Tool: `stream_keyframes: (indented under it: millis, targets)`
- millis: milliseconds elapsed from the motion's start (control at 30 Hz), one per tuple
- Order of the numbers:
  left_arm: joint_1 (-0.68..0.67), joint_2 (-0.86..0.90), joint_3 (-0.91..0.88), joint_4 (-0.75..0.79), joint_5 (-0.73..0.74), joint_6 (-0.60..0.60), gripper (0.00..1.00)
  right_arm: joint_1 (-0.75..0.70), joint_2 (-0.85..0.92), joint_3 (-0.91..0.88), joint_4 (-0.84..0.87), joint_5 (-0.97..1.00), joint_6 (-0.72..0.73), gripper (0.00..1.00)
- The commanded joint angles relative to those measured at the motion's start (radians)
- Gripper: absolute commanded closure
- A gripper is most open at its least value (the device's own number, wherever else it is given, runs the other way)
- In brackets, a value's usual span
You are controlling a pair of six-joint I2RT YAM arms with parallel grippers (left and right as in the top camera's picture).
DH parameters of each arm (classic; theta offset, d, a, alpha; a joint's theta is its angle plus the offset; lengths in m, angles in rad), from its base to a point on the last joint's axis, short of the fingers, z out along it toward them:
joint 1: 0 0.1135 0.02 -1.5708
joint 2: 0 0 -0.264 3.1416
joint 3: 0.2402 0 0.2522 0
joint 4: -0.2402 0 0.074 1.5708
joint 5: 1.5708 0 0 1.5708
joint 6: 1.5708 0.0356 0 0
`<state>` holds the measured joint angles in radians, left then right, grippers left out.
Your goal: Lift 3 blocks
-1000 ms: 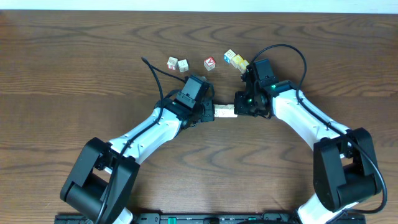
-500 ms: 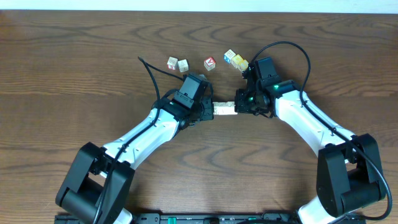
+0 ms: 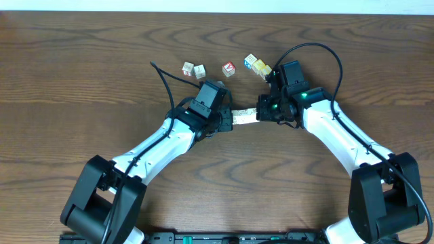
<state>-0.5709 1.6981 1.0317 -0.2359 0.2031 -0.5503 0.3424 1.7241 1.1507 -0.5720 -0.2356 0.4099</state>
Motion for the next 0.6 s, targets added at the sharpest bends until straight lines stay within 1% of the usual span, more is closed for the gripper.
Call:
stream_keyframes:
  millis: [0, 333, 567]
  targets:
    - [-0.024, -0.053, 0.020, 0.026, 0.104, -0.002, 0.93, 0.032, -0.025, 0.029, 0.011, -0.188, 0.013, 0.99]
    - [-0.024, -0.080, 0.020, 0.016, 0.103, -0.002, 0.93, 0.032, -0.027, 0.029, 0.011, -0.188, 0.017, 0.99]
    - [-0.024, -0.080, 0.020, 0.014, 0.104, -0.006, 0.93, 0.032, -0.060, 0.030, 0.010, -0.196, 0.031, 0.99]
